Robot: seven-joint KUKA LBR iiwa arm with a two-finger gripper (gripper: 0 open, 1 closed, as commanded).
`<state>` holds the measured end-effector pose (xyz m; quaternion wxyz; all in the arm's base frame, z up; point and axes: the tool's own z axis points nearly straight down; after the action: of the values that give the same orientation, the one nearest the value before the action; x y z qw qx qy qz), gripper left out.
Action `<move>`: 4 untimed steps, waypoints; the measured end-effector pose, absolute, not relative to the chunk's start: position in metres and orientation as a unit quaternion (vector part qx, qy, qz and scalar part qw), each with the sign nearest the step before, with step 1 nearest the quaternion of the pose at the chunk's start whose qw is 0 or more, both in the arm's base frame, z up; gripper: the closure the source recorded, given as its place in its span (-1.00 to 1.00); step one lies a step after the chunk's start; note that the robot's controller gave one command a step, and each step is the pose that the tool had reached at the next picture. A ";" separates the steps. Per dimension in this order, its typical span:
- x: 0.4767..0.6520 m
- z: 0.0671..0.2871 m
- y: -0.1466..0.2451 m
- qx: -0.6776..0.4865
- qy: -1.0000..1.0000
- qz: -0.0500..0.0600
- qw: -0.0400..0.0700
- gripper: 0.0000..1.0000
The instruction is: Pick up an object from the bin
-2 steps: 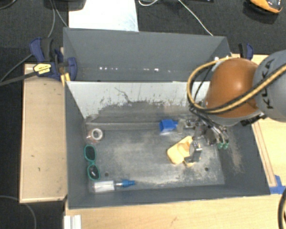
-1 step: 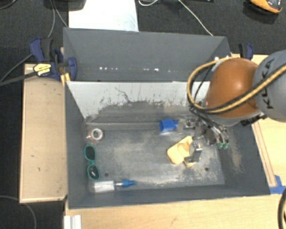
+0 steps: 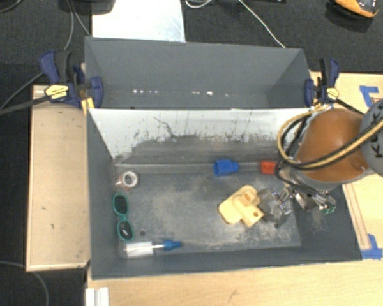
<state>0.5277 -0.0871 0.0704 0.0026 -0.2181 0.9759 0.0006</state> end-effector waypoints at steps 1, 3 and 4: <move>0.528 0.070 -0.087 -0.217 0.976 0.001 0.003 -1.00; 0.570 0.086 0.011 -0.236 0.972 0.002 0.007 -1.00; 0.555 0.083 -0.024 -0.194 0.981 0.001 0.003 1.00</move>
Offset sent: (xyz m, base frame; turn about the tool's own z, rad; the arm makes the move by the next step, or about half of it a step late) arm 0.0000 0.0000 0.0000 0.0000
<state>0.5553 -0.0241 0.0833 0.0030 -0.1943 0.9809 0.0009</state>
